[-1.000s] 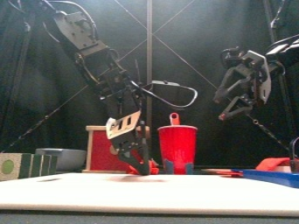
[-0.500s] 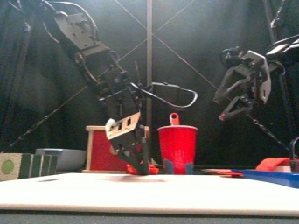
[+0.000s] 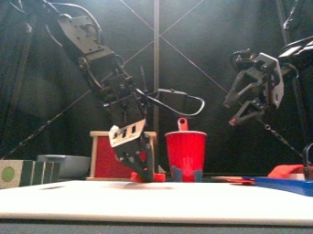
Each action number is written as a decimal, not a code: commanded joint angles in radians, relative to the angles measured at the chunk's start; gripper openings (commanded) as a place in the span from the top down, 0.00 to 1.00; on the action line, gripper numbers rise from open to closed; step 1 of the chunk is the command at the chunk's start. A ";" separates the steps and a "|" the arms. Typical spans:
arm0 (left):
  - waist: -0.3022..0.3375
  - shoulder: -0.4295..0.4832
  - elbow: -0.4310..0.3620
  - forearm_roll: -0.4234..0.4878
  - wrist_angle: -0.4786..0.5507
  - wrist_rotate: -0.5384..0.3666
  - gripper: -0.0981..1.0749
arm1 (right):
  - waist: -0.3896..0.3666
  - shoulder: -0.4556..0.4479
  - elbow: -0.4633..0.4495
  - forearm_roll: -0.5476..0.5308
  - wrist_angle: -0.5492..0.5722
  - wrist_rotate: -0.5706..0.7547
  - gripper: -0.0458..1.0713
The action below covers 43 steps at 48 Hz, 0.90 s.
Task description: Grab top half of dough
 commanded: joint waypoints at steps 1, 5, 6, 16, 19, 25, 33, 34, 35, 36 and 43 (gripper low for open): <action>0.018 -0.034 -0.005 -0.003 0.020 0.002 0.34 | -0.002 -0.003 -0.009 0.002 -0.005 0.000 0.03; 0.011 -0.058 -0.009 0.002 0.037 0.003 0.34 | -0.002 -0.002 -0.009 0.002 -0.005 0.000 0.03; 0.011 -0.066 -0.011 0.005 0.043 0.003 0.34 | -0.002 -0.002 -0.009 0.002 -0.005 0.000 0.03; -0.012 -0.115 -0.026 0.041 0.115 0.000 0.35 | -0.006 0.009 -0.009 0.002 -0.005 0.000 0.03; -0.025 -0.123 -0.031 0.058 0.140 0.000 0.35 | -0.006 0.012 -0.011 0.002 -0.005 0.000 0.03; -0.044 -0.130 -0.037 0.083 0.166 -0.002 0.35 | -0.006 0.015 -0.012 0.002 -0.005 0.000 0.03; -0.069 -0.141 -0.052 0.091 0.199 -0.003 0.40 | -0.005 0.015 -0.014 0.002 -0.005 0.000 0.03; -0.074 -0.143 -0.054 0.092 0.206 -0.003 0.41 | -0.006 0.014 -0.015 0.002 -0.005 0.000 0.03; -0.077 -0.144 -0.055 0.092 0.210 -0.002 0.42 | -0.006 0.015 -0.015 0.002 -0.005 0.000 0.03; -0.080 -0.144 -0.057 0.092 0.212 0.000 0.43 | -0.005 0.014 -0.015 0.002 -0.005 0.000 0.03; -0.115 -0.138 -0.058 0.089 0.224 0.003 0.44 | -0.005 0.014 -0.018 0.002 -0.005 0.000 0.03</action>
